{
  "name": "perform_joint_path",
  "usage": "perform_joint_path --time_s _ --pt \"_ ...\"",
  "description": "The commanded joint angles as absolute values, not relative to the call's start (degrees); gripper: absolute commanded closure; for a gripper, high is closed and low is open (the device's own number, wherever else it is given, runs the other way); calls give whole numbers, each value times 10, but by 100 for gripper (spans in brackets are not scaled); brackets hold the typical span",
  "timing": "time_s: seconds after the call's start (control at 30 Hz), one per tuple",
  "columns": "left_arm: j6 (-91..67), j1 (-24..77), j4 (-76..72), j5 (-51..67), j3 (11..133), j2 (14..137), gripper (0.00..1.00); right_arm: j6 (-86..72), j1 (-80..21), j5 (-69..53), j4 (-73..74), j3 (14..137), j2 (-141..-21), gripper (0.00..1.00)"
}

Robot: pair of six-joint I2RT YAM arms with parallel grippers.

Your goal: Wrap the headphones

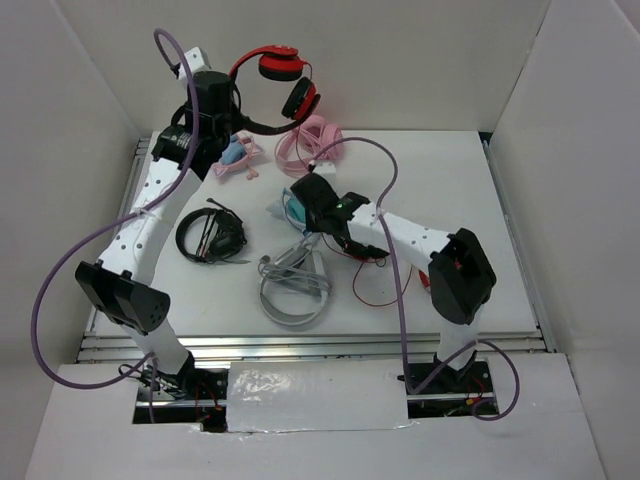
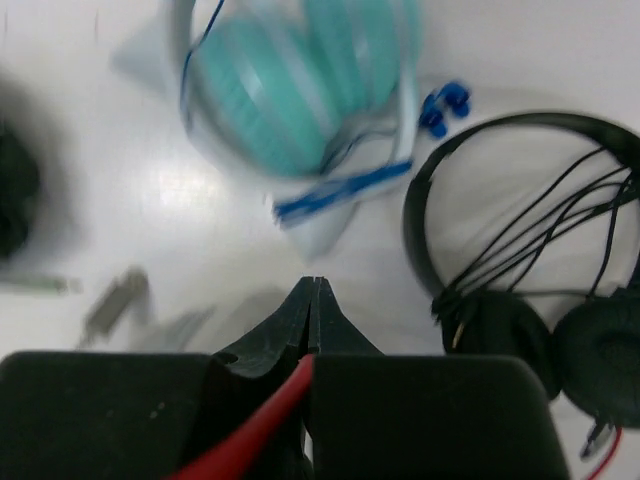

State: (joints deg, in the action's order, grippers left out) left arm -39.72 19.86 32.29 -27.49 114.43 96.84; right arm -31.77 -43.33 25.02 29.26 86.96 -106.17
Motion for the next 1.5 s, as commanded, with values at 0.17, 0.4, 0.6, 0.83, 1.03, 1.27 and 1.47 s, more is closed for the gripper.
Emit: perform_joint_path --time_s 0.17,0.4,0.6,0.83,1.03,1.27,1.47 --pt "-308 234 156 -290 1017 937 100 -152 -536 250 344 818 -895 100" --pt "-170 276 29 -157 881 890 100 -30 -525 184 431 904 -846 100" --pt "-71 304 -28 -64 794 830 100 46 -478 209 495 992 -837 100" --pt "16 337 -34 14 735 787 100 111 -400 147 514 1084 -827 100" --pt "84 370 -42 69 687 738 100 132 -349 152 491 1109 -832 100" --pt "105 398 -37 76 656 692 100 109 -256 75 448 1134 -844 100" --pt "89 404 -39 94 643 650 100 69 -174 -29 376 1040 -826 100"
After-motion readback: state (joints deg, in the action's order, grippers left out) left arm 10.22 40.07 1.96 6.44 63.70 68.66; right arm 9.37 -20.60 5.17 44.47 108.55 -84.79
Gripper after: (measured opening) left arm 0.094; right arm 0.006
